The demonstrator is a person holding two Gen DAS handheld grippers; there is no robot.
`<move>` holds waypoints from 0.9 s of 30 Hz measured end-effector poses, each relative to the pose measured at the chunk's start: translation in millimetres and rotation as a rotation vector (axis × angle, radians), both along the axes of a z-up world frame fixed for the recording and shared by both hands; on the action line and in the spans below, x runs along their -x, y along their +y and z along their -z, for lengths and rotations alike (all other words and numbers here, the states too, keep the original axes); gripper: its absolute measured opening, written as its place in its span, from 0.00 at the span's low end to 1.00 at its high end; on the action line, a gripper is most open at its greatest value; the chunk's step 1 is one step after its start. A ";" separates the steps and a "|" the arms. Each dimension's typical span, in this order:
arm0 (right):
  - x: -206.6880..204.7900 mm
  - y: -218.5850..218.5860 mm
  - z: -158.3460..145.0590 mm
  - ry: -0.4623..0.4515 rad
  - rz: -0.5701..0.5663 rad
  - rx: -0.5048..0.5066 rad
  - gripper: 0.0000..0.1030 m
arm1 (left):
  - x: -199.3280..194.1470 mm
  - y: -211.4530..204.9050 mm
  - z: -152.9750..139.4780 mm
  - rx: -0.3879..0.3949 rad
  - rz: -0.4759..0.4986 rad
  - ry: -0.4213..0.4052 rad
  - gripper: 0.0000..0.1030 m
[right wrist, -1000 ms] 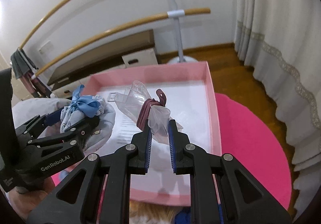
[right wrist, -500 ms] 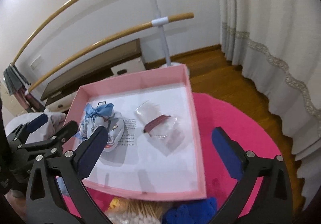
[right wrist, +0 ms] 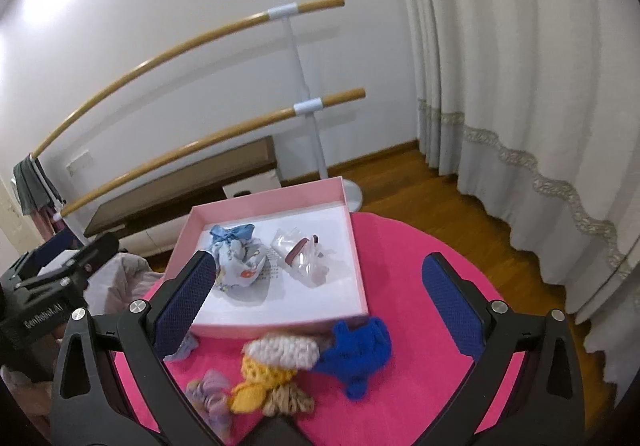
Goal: Organize soft objects
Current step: 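Release the pouch and the plastic bag into the pink box with both tools, then withdraw both tools from the box and move toward the remaining items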
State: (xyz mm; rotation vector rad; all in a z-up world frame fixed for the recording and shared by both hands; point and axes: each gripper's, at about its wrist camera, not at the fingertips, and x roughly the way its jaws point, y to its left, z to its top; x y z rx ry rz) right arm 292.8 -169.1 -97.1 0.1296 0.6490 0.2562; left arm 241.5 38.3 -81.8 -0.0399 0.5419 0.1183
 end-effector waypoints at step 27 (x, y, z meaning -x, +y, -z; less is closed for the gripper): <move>165.4 -26.2 -36.5 -0.188 0.086 0.035 1.00 | 195.1 -29.4 -15.4 0.006 0.008 -0.147 1.00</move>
